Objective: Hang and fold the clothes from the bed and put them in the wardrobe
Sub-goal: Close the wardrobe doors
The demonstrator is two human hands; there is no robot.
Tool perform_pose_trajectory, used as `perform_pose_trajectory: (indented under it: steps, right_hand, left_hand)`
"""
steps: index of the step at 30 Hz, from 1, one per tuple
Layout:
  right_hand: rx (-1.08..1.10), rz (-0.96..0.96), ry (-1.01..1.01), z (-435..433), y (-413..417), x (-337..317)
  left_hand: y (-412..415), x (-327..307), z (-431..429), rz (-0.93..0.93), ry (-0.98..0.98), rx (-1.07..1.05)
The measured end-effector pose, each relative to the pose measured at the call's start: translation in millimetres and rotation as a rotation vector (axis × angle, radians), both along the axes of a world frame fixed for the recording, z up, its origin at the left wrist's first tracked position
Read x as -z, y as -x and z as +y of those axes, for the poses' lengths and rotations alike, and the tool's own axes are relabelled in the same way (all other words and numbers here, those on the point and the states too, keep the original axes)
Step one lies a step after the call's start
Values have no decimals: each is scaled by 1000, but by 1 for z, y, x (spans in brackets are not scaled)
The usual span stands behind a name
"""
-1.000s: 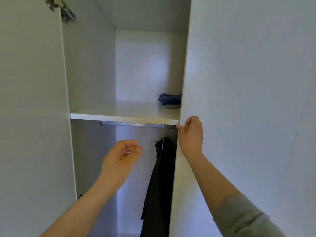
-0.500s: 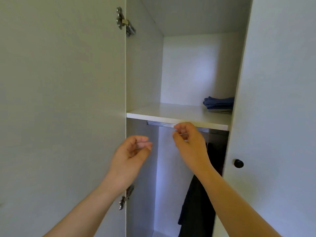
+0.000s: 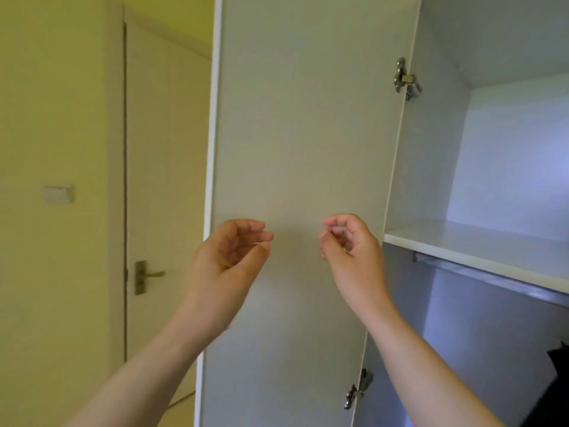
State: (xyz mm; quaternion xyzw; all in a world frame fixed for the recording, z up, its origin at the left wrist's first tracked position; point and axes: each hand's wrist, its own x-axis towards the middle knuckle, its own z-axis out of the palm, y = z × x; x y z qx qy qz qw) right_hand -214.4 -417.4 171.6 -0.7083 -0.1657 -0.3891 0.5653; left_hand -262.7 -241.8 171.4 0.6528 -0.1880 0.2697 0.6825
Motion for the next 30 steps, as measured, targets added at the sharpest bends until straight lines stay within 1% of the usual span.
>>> perform_pose_trajectory:
  steps: [3,6,8,9,12,14,19,23,26,30]
  right_hand:
    - [-84,-31,7,26,-5,-5]
    - [-150,-51,12,45,-8,-11]
    - [-188,-58,13,54,-9,-12]
    - [-205,-59,12,58,-10,-12]
    - [-231,-53,5,63,-10,-10]
    - [-224,-54,2,62,-10,-11]
    - [-181,-41,-26,46,-6,-12]
    - [-140,-44,-42,33,3,-10]
    - [-128,-46,-49,26,14,-8]
    - [-92,-53,-54,11,34,-4]
  left_hand:
    - [7,-4,26,-110,41,-135]
    - [9,-2,44,-224,36,-411]
    - [7,1,55,-199,7,-512]
    - [6,3,60,-155,-3,-502]
    - [0,7,63,-44,-11,-372]
    - [-3,9,56,-44,-26,-378]
    - [-3,8,44,-71,-35,-493]
    - [-2,7,42,-45,-39,-515]
    - [7,6,35,-22,-11,-465]
    - [33,7,16,-74,-27,-355]
